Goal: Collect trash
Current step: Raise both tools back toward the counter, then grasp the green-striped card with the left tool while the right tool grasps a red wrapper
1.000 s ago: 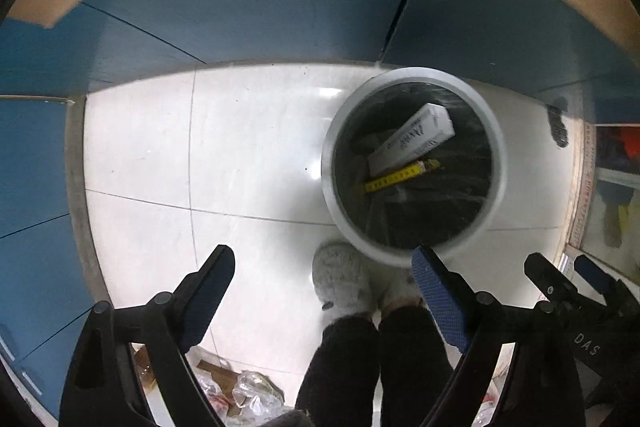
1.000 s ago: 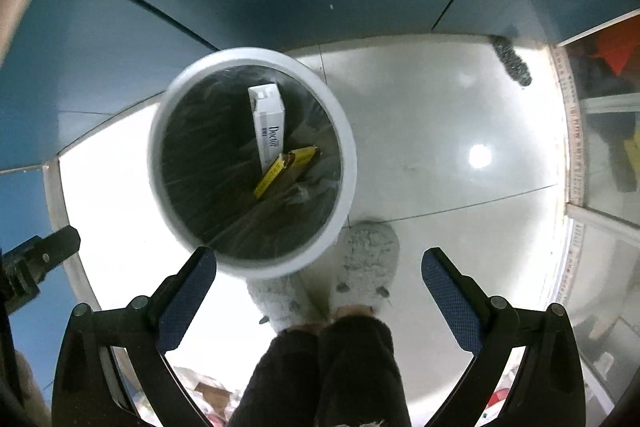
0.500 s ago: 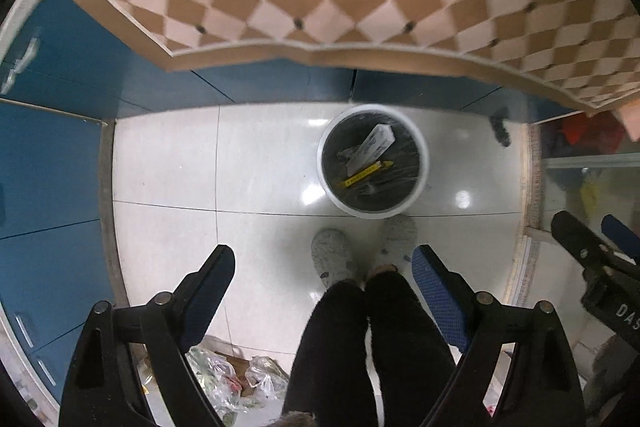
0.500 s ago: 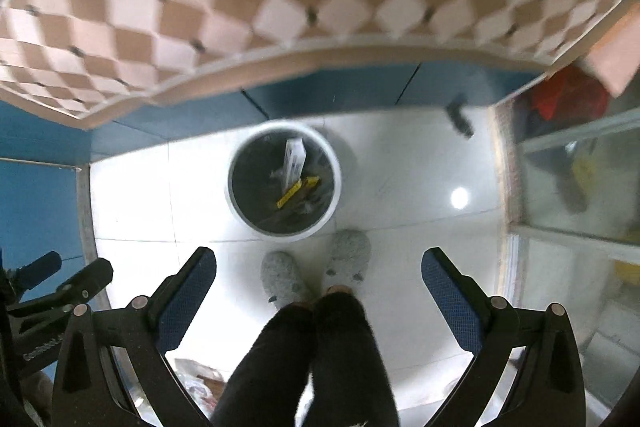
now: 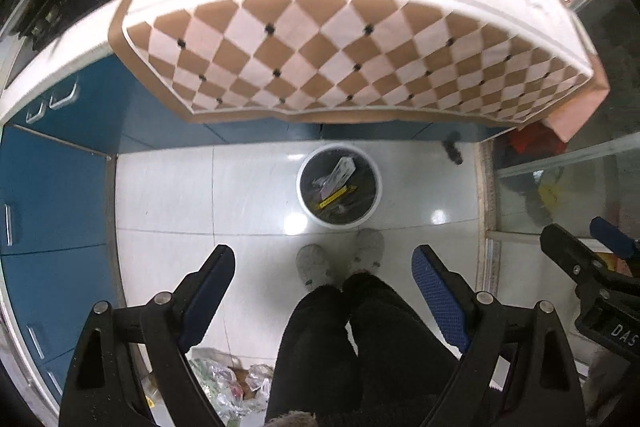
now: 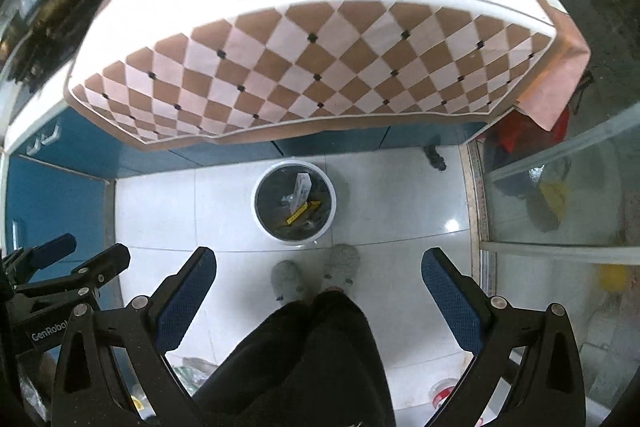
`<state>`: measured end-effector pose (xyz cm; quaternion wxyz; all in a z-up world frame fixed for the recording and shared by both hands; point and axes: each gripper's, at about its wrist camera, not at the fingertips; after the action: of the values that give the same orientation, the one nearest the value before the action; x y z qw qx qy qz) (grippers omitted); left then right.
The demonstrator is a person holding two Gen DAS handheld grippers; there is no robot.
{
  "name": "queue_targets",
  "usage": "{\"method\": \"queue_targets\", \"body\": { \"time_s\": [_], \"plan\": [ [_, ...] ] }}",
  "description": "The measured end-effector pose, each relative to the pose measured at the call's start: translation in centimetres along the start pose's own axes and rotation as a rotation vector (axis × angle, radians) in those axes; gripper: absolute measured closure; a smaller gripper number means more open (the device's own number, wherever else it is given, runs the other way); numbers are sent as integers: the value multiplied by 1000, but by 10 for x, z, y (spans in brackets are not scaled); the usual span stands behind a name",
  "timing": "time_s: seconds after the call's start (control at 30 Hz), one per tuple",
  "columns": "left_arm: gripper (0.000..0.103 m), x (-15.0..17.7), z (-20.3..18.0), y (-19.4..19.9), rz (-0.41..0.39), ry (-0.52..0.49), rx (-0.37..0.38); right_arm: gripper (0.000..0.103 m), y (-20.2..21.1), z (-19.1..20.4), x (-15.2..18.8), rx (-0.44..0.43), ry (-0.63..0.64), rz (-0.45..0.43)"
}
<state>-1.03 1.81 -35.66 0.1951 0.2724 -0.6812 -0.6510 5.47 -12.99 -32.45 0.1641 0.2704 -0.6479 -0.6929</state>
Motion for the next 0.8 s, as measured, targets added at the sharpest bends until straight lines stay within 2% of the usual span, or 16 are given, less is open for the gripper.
{"method": "queue_targets", "body": {
  "time_s": [0.1, 0.13, 0.17, 0.27, 0.37, 0.4, 0.5, 0.57, 0.6, 0.8],
  "plan": [
    [12, -8, 2, 29, -62, -1, 30, 0, 20, -1, -1, -10, -24, -33],
    [8, -13, 0, 35, -87, 1, 38, 0, 25, -2, -1, -18, -32, -46],
    [0, -16, 0, 42, -103, 3, 45, 0, 32, -3, -2, -33, -45, -64],
    [0, -46, -3, 58, -166, 12, 70, 0, 46, -9, -14, -79, -95, -113],
    [0, -72, -9, 68, -235, 28, 45, 0, 57, -18, -37, -104, -127, -156],
    [0, -91, -11, 68, -250, 46, 32, 0, 60, -23, -49, -110, -138, -173],
    [0, -132, -9, 64, -244, 115, 29, 0, 62, -37, -87, -117, -162, -203],
    [0, -172, -8, 52, -202, 206, 45, 0, 56, -50, -114, -121, -182, -214],
    [0, -183, -10, 49, -186, 240, 54, 0, 50, -60, -132, -124, -197, -218],
    [0, -295, -10, 3, -87, 544, 85, 0, -9, -129, -248, -135, -272, -228]
  ]
}}
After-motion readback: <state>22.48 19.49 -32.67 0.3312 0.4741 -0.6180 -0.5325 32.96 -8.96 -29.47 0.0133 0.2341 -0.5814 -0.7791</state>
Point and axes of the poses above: each gripper's, at about its wrist camera, not at the fingertips, and y roughly against the way its jaws point, z to its left, x to its underside, and after that the axes turned 14 degrees about y, right-handed
